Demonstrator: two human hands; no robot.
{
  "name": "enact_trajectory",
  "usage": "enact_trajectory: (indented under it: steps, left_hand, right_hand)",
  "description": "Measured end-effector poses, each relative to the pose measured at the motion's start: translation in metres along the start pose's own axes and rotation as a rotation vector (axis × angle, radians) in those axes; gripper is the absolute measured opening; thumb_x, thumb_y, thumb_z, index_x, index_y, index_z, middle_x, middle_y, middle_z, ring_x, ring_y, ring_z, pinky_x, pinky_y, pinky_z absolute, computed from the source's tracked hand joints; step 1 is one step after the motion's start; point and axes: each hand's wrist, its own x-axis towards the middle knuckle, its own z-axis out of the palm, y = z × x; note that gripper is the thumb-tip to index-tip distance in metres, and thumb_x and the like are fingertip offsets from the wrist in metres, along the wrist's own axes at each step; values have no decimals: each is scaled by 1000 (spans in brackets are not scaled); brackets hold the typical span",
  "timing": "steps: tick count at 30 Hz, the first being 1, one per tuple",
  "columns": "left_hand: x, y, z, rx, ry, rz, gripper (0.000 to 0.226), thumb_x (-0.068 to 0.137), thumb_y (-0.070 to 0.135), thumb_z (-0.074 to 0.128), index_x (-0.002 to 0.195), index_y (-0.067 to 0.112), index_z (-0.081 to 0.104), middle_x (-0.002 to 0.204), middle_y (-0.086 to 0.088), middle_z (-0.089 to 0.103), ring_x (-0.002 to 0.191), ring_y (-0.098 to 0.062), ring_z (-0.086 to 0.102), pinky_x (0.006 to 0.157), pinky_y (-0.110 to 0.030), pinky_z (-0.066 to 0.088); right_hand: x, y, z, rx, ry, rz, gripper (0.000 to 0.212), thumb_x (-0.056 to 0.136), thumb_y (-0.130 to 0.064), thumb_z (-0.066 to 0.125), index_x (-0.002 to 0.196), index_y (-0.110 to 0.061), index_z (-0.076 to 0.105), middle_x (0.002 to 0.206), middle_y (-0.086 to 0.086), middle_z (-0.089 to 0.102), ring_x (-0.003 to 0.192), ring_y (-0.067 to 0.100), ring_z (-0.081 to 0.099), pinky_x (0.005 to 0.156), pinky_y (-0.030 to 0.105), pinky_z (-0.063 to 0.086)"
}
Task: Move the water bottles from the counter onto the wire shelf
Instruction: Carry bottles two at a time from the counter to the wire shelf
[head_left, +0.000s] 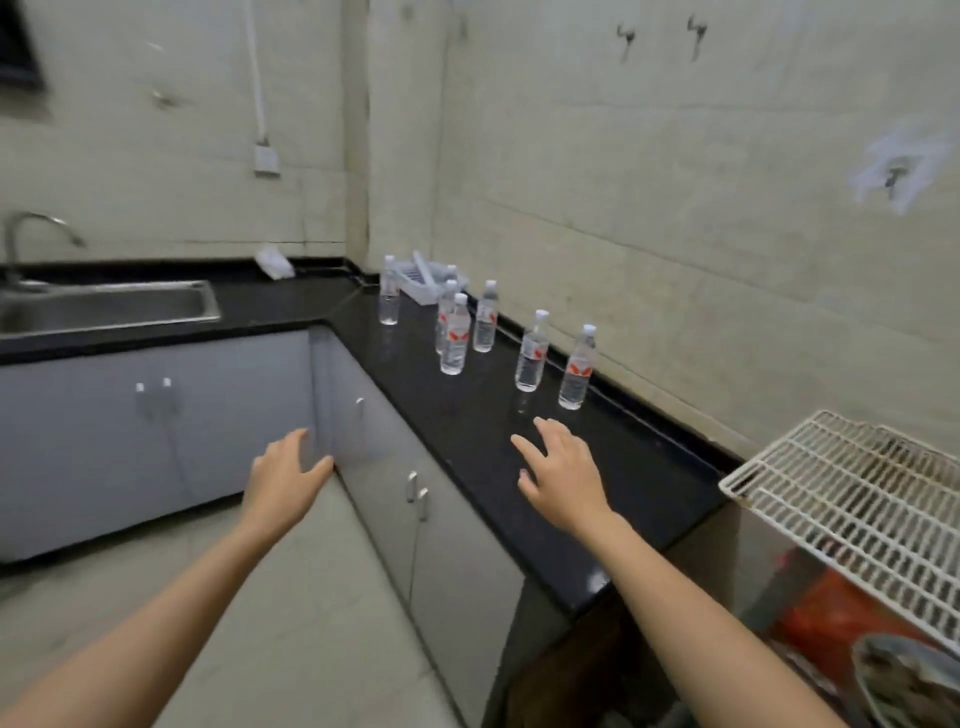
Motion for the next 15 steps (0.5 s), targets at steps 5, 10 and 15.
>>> enact_trajectory:
  steps: [5,10,15]
  left_hand:
    - [-20,-68,-44,-27,102,-100,49,90,26,53,133,4,43,138,-20,45,129,-38,37,107,-41,29]
    - [-27,-112,-73,-27,159,-194,48,90,25,52,132,3,43,139,-18,45,130,-35,36,107,-40,29]
    - [3,-136,-93,-34,220,-222,45,90,25,52,129,4,46,137,-17,48,129,-34,37,106,-39,29]
  right_hand:
    - [32,-76,18,28,-37,-93,54,42,-26,85,94,-18,70,97,15,71,90,31,69,65,39,56]
    - [62,-135,40,78,-59,-184,52,43,-29,81,92,-19,71,94,13,71,87,29,69,62,37,55]
    - [103,-184,58,102,-56,-227,57,37,-31,85,92,-21,71,92,10,71,88,24,69,68,45,55]
